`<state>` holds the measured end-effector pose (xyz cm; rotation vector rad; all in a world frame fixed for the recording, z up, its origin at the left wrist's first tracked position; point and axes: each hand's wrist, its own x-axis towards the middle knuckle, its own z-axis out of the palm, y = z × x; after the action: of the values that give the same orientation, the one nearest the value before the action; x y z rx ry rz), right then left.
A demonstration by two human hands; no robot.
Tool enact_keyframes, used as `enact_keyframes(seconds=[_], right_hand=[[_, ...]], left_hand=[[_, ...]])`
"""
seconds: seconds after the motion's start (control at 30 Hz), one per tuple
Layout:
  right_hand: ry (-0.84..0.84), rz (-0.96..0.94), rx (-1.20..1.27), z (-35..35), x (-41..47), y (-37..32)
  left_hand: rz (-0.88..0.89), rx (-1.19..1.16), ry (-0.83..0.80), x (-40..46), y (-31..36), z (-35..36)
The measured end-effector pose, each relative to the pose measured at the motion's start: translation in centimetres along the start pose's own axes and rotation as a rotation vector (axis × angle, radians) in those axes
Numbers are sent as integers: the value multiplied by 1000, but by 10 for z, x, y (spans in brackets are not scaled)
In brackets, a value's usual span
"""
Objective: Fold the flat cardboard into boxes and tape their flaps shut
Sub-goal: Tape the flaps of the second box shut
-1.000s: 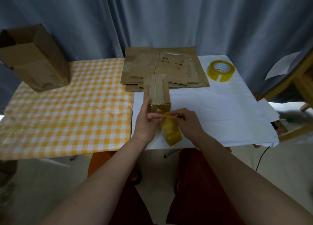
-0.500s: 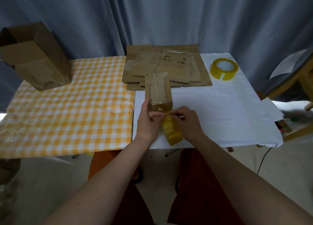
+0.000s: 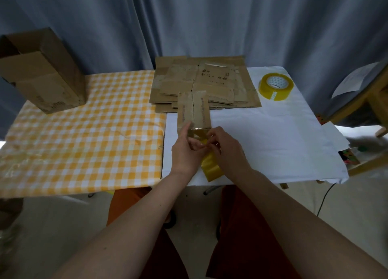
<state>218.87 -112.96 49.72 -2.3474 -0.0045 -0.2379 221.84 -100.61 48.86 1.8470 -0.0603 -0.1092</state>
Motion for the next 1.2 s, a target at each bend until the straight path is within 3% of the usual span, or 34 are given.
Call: enact_keyframes(seconds=[0.13, 0.27, 0.43, 0.6, 0.77, 1.1, 1.2], right_hand=[[-15, 17, -113, -3, -3, 2], [132, 97, -34, -3, -12, 11], [-110, 181, 171, 5, -15, 12], [-107, 353, 432, 2, -7, 4], [-72, 398, 433, 7, -6, 3], [-27, 410, 423, 15, -3, 2], [-39, 424, 440, 13, -4, 6]], left_hand=[[10, 48, 28, 0, 1, 2], [-6, 60, 23, 2, -2, 0], [6, -42, -30, -1, -4, -3], [31, -60, -46, -9, -6, -5], [44, -61, -42, -10, -4, -8], [299, 295, -71, -17, -3, -16], [197, 245, 37, -16, -7, -21]])
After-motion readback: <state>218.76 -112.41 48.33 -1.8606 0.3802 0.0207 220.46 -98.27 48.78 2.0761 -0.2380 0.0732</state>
